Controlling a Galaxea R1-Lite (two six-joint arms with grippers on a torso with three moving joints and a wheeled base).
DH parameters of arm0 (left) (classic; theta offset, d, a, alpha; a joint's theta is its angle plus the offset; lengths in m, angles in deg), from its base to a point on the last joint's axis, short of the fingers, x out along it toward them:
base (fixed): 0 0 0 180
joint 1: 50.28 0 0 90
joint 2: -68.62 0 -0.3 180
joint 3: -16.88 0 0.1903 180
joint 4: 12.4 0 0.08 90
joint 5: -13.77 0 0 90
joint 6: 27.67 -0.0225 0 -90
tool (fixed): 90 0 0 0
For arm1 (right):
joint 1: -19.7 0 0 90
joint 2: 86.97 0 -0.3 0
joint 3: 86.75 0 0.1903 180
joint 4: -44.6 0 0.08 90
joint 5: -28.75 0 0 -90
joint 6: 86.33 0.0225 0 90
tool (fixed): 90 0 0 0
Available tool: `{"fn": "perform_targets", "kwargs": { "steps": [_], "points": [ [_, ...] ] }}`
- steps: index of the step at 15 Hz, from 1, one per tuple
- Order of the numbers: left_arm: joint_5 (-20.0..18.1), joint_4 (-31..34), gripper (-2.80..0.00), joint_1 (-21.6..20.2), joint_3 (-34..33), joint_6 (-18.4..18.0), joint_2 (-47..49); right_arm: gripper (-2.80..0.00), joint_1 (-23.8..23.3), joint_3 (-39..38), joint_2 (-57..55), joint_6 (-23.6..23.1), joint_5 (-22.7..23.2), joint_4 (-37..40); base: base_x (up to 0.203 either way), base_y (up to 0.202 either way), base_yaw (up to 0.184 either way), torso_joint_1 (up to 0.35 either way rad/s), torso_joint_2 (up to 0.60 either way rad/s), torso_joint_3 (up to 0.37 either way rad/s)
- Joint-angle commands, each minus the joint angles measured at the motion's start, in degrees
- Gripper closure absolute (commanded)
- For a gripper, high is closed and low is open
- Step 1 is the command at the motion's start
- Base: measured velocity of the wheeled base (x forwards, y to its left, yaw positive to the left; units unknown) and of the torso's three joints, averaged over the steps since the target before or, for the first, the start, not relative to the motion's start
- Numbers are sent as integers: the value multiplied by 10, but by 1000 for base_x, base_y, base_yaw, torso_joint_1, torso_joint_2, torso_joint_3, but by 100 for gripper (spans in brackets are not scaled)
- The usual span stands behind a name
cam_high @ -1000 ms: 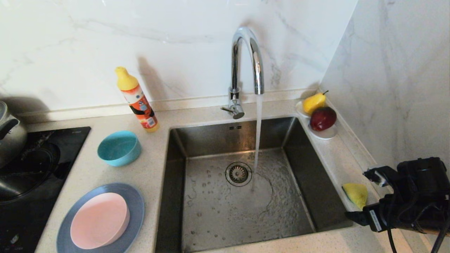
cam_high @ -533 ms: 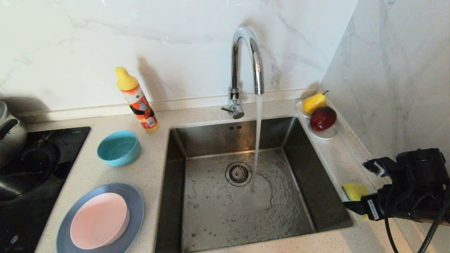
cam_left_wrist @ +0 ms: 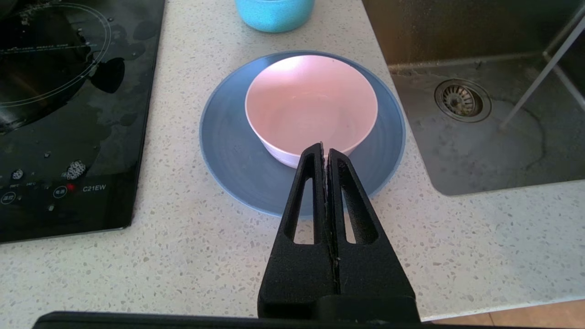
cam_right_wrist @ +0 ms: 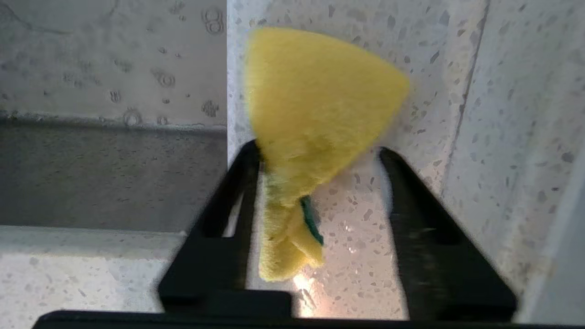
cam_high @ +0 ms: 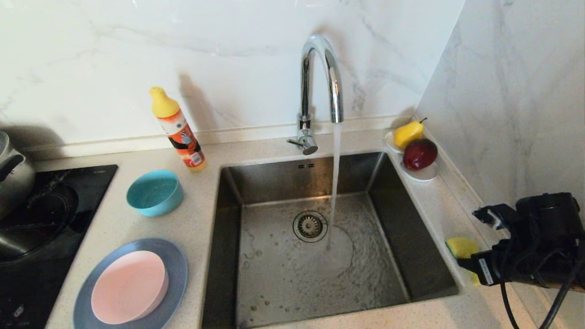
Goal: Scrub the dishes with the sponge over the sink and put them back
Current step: Pick up a bowl and the sponge
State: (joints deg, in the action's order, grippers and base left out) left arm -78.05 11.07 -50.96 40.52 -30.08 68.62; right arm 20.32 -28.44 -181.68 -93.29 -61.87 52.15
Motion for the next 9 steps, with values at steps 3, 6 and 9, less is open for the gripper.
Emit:
{"fn": "perform_targets", "kwargs": {
  "steps": [3,6,9],
  "points": [
    [0,0,0,0,0,0,1,0,-11,0,-13,0,3,-1,0,0,0,0,0,0],
    [0,0,0,0,0,0,1,0,-11,0,2,0,5,6,0,0,0,0,0,0],
    [0,0,0,0,0,0,1,0,-3,-1,16,2,5,14,0,0,0,0,0,0]
  ]
}}
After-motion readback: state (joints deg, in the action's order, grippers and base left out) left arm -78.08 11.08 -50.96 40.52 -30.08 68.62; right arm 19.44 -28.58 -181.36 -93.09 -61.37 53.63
